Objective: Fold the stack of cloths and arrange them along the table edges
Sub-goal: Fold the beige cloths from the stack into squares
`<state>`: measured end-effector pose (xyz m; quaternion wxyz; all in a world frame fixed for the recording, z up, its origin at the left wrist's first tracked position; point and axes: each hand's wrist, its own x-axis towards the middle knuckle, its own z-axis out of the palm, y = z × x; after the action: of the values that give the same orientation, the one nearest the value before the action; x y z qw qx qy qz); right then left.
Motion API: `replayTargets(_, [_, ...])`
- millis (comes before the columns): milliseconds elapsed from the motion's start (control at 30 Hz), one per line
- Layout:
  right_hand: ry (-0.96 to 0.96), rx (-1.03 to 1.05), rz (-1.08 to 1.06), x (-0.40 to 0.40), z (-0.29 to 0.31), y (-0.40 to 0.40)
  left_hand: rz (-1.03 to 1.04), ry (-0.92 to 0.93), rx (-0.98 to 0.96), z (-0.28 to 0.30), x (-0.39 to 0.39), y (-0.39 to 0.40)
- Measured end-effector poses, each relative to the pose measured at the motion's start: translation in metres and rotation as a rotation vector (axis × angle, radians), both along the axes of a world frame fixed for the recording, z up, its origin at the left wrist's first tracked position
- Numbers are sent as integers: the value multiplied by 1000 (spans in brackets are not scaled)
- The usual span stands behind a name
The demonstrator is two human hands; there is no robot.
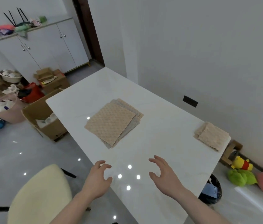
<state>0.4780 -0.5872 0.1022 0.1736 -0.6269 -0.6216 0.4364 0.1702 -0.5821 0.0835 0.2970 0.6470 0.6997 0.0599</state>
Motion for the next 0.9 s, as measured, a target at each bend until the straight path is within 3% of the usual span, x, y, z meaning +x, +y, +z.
replayTargets(267, [-24,13,-67,-81,-6,39,-128,62,-30,-22,-66,98])
replayTargets(467, [-1,-22,-309,-157,-20,75,-315,110,-95,-33,-129,200])
replayTargets(667, [-21,-23,-333,-220,-12,93,-403,159,-81,-16,-196,240])
replayTargets(900, [-30,31,-361,-256,-22,126,-496,137,8,-3,-220,258])
